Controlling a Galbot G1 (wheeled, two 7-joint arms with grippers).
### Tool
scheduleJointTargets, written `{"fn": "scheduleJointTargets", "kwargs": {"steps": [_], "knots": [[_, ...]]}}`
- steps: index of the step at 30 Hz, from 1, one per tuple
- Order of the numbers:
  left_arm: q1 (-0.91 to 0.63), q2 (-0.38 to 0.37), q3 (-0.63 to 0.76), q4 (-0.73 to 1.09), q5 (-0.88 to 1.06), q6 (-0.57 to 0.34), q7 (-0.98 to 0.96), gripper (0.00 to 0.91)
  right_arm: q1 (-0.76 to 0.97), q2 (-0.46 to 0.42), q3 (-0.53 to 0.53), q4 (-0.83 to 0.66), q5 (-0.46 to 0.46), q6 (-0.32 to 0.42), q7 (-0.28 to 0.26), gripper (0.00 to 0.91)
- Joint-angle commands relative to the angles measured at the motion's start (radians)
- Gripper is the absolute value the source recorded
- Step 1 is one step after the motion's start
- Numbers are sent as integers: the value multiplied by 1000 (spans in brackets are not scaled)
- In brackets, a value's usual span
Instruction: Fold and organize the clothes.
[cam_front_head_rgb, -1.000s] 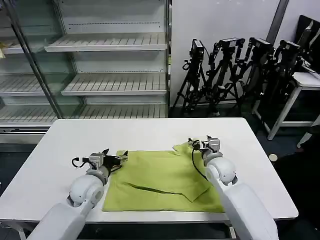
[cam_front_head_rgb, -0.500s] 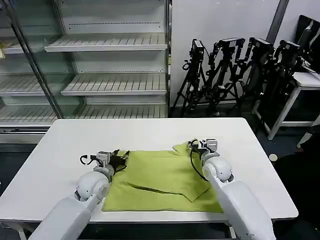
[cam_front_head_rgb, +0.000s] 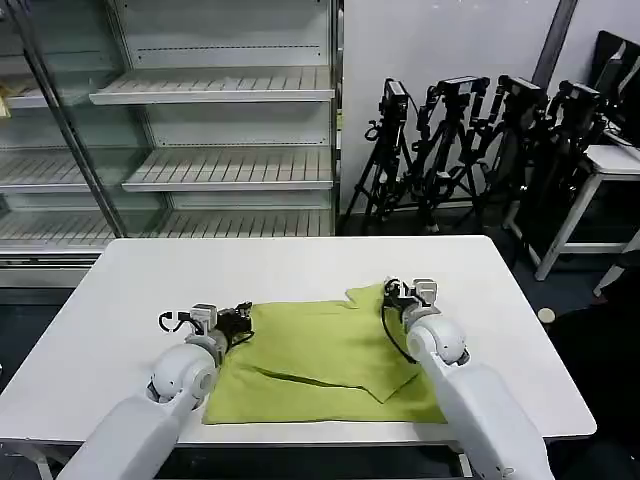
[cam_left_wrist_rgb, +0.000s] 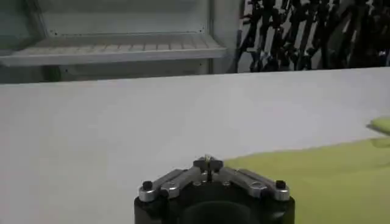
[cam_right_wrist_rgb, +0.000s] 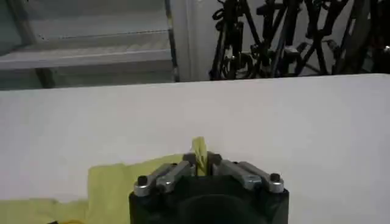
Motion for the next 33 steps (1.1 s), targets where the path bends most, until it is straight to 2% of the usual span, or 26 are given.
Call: {"fn": "scheduleJointTargets", "kwargs": {"steps": [1, 13, 18, 26, 33], "knots": [[14, 9, -30, -54, -28, 1, 1, 20, -8, -7, 8, 74, 9, 33, -12, 0], [80, 46, -101, -185, -34, 1, 9, 20, -106, -68, 74, 268, 11, 47, -39, 0], [160, 68, -135, -258, -15, 1, 22, 20, -187, -92, 116, 359, 0, 47, -53, 0], [304, 93, -198, -380, 22, 1, 43, 20, -364, -179, 185, 480, -7, 60, -80, 0], [442, 121, -234, -453, 121, -31, 82, 20, -501, -177, 248, 573, -21, 60, -86, 0]]}}
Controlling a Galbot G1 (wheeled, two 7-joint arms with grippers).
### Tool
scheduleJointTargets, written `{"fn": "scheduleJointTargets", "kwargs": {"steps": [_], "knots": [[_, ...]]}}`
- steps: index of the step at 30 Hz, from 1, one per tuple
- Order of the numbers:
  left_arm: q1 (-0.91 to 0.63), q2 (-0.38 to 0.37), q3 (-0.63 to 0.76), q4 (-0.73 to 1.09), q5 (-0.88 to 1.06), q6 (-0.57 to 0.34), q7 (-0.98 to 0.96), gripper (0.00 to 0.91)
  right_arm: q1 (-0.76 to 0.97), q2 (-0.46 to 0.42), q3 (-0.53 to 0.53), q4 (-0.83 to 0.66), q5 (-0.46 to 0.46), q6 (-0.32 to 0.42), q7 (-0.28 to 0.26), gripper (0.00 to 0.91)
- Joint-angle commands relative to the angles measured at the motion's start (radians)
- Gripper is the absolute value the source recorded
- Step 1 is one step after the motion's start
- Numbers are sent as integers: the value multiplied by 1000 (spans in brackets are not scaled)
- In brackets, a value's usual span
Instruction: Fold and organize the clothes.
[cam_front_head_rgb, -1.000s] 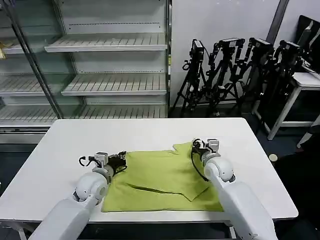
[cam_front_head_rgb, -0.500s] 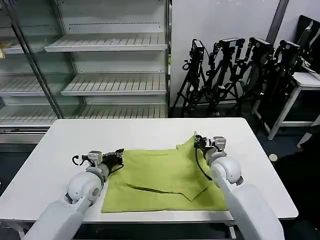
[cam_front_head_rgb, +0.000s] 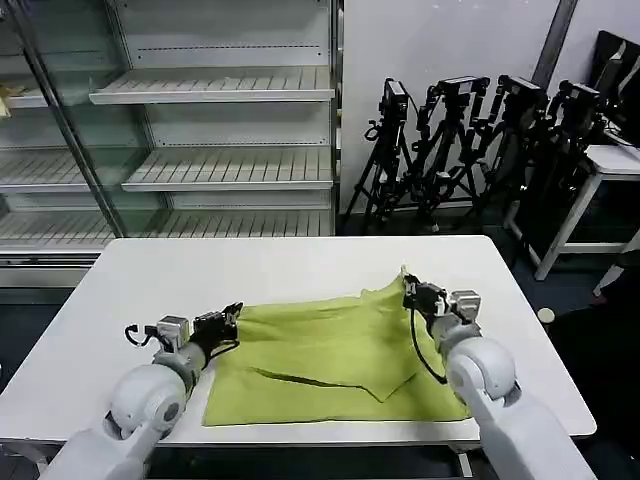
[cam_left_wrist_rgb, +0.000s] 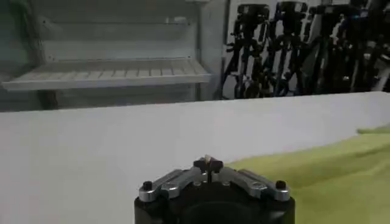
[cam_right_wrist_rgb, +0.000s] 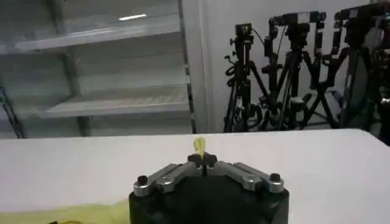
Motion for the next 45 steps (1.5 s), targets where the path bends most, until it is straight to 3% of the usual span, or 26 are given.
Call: {"fn": "scheduleJointTargets", "kwargs": {"steps": [1, 16, 18, 19, 25, 34, 45], "knots": [[222, 28, -65, -154, 106, -27, 37, 20, -213, -32, 84, 156, -16, 5, -14, 0], [307, 27, -58, -127, 293, -76, 71, 20, -379, 13, 134, 174, -83, -1, -30, 10], [301, 24, -56, -119, 296, -79, 81, 645, -382, 21, 128, 168, -83, -17, -24, 867], [298, 22, -56, -116, 298, -79, 90, 907, -384, 24, 123, 166, -84, -22, -20, 907], [308, -12, -62, -122, 325, -100, 103, 907, -407, 43, 127, 186, -83, -18, -24, 907], [360, -34, -122, -204, 268, -97, 36, 907, -493, 37, 211, 291, -89, 46, -6, 907], [424, -246, -48, -170, 277, -109, -68, 907, -586, 64, 280, 356, -89, 70, -3, 907]]}}
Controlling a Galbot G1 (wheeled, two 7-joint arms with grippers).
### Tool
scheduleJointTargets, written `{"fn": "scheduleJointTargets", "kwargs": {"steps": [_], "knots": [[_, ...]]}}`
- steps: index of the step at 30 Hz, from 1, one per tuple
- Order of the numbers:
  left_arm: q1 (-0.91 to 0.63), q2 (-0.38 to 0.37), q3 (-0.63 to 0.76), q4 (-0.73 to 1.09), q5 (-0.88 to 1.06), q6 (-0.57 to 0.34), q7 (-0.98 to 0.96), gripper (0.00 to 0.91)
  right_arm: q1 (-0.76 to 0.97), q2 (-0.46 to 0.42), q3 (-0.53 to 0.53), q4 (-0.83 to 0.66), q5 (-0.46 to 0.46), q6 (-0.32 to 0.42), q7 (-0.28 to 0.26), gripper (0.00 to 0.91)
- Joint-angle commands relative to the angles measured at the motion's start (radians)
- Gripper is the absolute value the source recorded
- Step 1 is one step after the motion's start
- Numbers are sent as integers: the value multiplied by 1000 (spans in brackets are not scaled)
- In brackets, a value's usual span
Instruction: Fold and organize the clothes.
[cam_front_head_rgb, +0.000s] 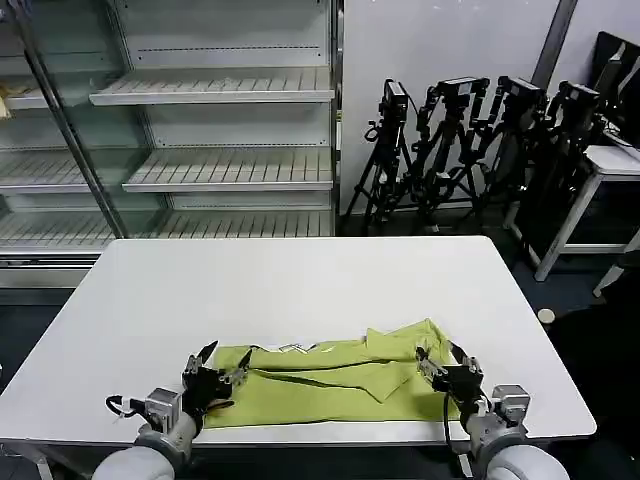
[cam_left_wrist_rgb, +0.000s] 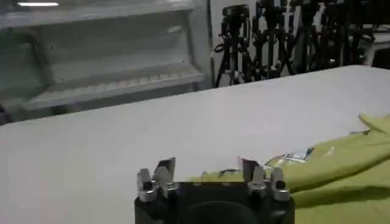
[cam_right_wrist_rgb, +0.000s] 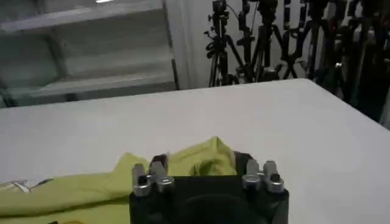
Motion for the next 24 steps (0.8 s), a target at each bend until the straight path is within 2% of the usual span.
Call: {"fn": "scheduleJointTargets", "kwargs": {"steps": [1, 4, 5, 7, 8, 24], "knots": [[40, -181, 42, 38, 32, -17, -93, 907, -83, 10, 56, 60, -3, 21, 2, 907], [14, -207, 45, 93, 69, -28, -141, 907, -97, 13, 64, 70, -3, 22, 3, 907], [7, -213, 43, 101, 63, -27, -156, 685, -103, 16, 65, 75, -3, 22, 5, 907], [9, -221, 43, 106, 49, -32, -168, 50, -112, 20, 66, 82, -6, 22, 5, 907], [14, -223, 46, 104, 42, -36, -172, 20, -115, 21, 66, 85, -7, 22, 6, 907], [34, -238, 12, 89, -133, -43, -174, 30, -136, 41, 69, 116, -7, 22, 18, 907]]}}
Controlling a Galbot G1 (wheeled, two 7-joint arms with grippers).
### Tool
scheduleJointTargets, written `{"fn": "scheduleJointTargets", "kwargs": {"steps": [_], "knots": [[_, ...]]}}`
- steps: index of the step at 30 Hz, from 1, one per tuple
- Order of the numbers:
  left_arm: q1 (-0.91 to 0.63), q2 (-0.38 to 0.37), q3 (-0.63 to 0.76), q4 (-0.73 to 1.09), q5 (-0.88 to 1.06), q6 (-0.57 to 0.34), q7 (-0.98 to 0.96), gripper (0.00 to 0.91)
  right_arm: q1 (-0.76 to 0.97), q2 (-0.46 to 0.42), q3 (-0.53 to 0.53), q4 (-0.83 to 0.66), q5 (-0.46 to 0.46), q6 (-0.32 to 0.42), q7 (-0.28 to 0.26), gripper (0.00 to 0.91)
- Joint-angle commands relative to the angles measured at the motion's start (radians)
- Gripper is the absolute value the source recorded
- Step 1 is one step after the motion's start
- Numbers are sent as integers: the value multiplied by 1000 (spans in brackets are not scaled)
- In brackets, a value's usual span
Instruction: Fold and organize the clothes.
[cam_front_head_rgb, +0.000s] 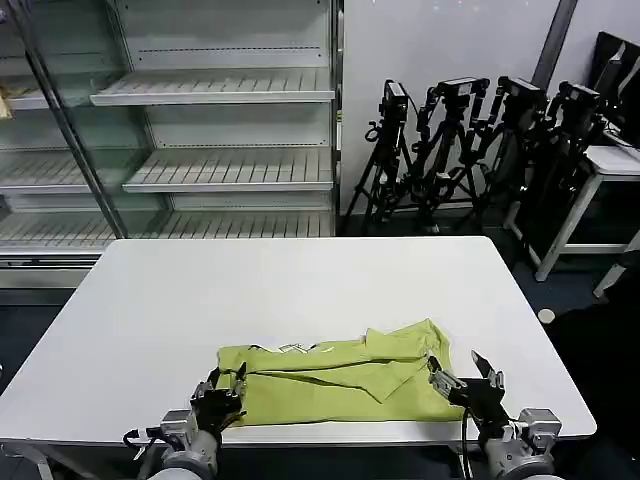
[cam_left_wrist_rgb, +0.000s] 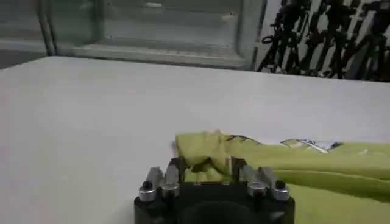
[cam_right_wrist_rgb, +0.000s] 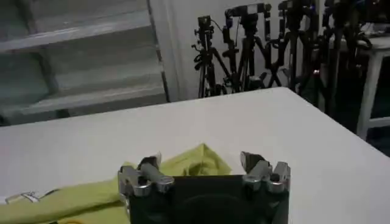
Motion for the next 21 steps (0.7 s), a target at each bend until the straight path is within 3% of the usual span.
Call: {"fn": "scheduleJointTargets", "kwargs": {"steps": [1, 9, 21], "knots": [[4, -30, -16, 15, -137, -3, -22, 30, -18, 8, 9, 19, -1, 3, 3, 907], [9, -13, -104, 6, -347, -5, -3, 20, -24, 11, 22, 35, 0, 5, 7, 907], [23, 80, -405, -8, -660, 33, 1, 30, -21, 21, 31, 44, 3, 6, 9, 907]]}}
